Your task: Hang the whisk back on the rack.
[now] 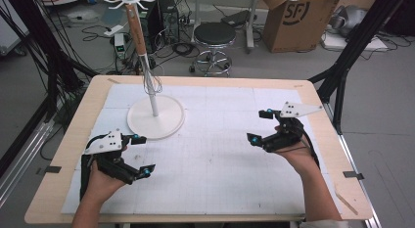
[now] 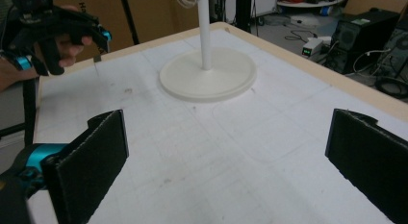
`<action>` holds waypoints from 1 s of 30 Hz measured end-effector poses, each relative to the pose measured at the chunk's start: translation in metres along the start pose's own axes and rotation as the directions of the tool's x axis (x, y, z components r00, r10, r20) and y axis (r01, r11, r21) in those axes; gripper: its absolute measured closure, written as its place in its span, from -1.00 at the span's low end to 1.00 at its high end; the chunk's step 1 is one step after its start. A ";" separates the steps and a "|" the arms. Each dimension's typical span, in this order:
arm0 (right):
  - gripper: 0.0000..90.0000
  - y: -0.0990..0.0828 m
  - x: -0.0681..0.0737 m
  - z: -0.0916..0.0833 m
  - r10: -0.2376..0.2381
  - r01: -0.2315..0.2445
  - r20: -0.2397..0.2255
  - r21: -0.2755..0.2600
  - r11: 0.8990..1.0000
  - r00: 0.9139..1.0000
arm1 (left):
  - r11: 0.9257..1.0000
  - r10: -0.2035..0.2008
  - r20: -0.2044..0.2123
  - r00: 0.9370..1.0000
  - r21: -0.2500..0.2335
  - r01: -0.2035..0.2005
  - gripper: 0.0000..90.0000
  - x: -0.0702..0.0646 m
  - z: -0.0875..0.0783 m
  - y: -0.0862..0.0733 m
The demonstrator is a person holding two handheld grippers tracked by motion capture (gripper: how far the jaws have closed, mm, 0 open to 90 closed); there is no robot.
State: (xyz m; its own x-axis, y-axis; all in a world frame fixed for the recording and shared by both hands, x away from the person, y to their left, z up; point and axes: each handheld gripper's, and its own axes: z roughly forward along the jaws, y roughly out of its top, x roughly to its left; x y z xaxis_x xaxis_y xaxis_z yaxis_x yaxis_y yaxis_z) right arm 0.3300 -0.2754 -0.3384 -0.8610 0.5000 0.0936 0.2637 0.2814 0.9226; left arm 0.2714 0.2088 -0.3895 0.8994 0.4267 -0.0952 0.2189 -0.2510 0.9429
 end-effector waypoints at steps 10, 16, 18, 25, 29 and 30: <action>-0.99 -0.038 0.003 -0.015 0.036 -0.036 0.044 0.003 0.999 0.998 | 1.000 -0.005 0.001 1.000 0.009 0.005 -0.93 0.000 0.003 -0.002; -0.99 -0.058 0.004 -0.024 0.079 -0.078 0.060 -0.013 0.997 0.995 | 1.000 -0.008 0.000 1.000 0.018 0.008 -0.93 0.001 0.004 -0.003; -0.99 -0.064 0.004 -0.024 0.100 -0.098 0.041 -0.044 0.994 0.994 | 1.000 -0.010 0.000 1.000 0.018 0.010 -0.93 0.000 0.005 -0.003; -0.99 -0.076 -0.001 -0.026 0.107 -0.108 0.088 0.007 0.994 0.990 | 1.000 -0.006 0.000 1.000 0.026 0.006 -0.93 0.001 0.007 -0.003; -0.99 -0.078 0.001 -0.020 0.084 -0.088 0.096 0.036 0.996 0.992 | 1.000 -0.010 0.000 1.000 0.030 0.010 -0.93 0.001 0.007 -0.004; -0.99 -0.079 0.002 -0.018 0.081 -0.085 0.093 0.045 0.995 0.992 | 1.000 -0.012 0.000 1.000 0.026 0.012 -0.93 0.002 0.008 -0.004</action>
State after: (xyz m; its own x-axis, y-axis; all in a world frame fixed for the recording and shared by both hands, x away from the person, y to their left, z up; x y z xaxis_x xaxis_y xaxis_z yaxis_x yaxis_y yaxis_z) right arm 0.2995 -0.3115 -0.4038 -0.7928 0.5949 0.1327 0.3552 0.2741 0.8937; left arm 0.2749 0.2038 -0.3961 0.8968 0.4294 -0.1070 0.2398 -0.2685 0.9330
